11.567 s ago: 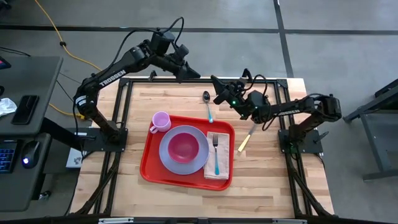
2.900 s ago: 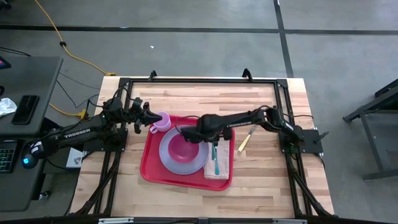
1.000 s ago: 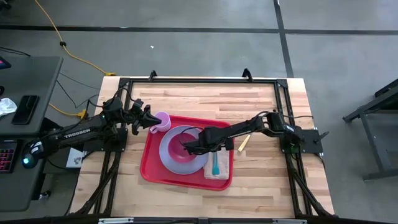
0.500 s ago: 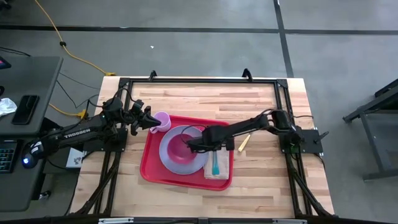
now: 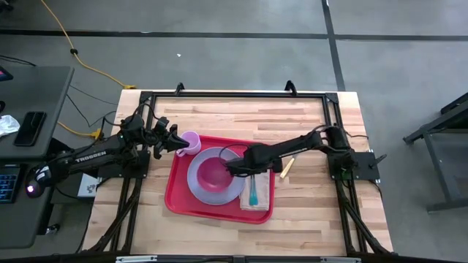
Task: Set up tray
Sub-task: Adjust the utensils on the gray napkin
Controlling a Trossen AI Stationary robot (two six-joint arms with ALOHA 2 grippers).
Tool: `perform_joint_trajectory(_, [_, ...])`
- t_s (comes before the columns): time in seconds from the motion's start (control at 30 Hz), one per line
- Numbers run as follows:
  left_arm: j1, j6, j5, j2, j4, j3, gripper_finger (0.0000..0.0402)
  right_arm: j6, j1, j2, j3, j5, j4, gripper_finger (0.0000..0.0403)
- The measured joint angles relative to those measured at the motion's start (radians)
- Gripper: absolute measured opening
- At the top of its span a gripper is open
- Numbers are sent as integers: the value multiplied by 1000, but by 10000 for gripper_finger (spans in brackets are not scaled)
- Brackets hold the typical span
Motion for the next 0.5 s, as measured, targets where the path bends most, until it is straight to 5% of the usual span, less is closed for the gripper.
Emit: perform_joint_trajectory(0.5, [0,-19,-12,0,4,0,62,57,2,-155,-379,-43,521,7])
